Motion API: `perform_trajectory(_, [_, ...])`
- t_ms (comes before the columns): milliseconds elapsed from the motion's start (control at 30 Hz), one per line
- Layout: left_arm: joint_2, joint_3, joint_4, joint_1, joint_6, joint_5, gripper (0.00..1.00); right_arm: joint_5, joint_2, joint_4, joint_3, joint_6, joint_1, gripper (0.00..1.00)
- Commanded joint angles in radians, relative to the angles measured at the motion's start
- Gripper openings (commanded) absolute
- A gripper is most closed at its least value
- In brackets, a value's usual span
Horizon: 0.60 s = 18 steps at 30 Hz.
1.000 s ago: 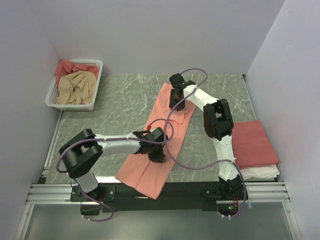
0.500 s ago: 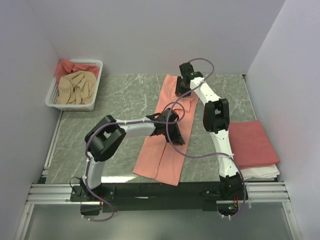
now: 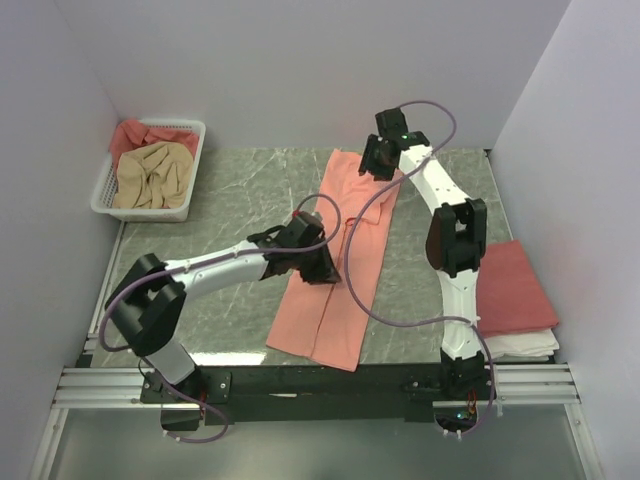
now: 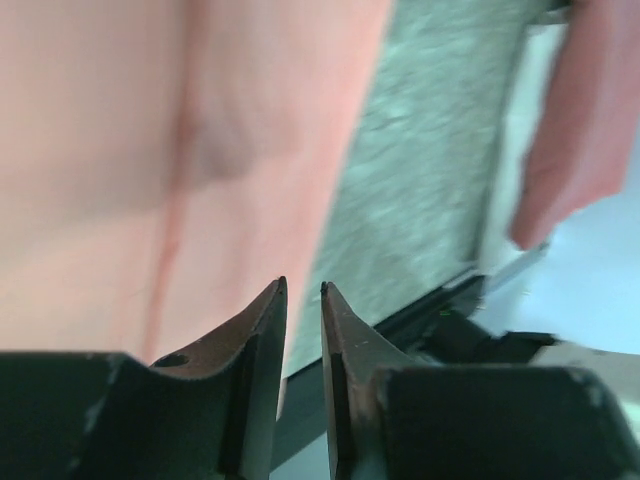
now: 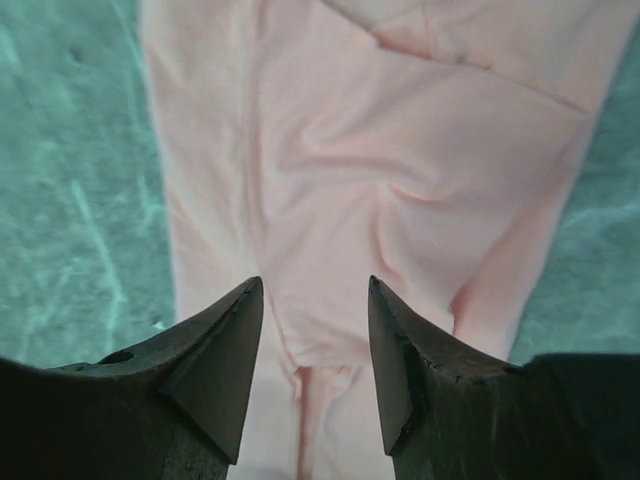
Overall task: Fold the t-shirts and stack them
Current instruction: Fold the tshirt
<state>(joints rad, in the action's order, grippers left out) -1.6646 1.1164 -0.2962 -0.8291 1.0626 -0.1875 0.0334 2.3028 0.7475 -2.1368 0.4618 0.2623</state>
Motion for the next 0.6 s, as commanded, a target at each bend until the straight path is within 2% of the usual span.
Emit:
perform_trajectory(0, [0.061, -0.101, -0.070, -0.004, -0.081, 0.091, 0.26, -0.059, -0.080, 0.035, -0.001, 0.043, -0.014, 0.53])
perform_trajectory(100, [0.086, -0.151, -0.089, -0.037, -0.095, 0.152, 0.25, -0.095, -0.060, 0.059, 0.023, 0.054, -0.011, 0.50])
perform_trajectory(167, [0.072, -0.145, -0.122, -0.076, -0.098, 0.184, 0.25, -0.090, -0.048, 0.035, 0.069, 0.055, -0.011, 0.44])
perform_trajectory(267, [0.048, -0.142, -0.136, -0.128, -0.092, 0.233, 0.25, -0.108, -0.002, 0.046, 0.063, 0.037, -0.011, 0.41])
perform_trajectory(333, [0.033, -0.144, -0.133, -0.153, -0.087, 0.234, 0.25, -0.119, 0.041, 0.056, 0.032, 0.023, -0.009, 0.40])
perform_trajectory(567, [-0.056, -0.118, -0.115, -0.209, -0.067, 0.212, 0.23, -0.199, 0.148, 0.137, -0.049, -0.026, -0.020, 0.25])
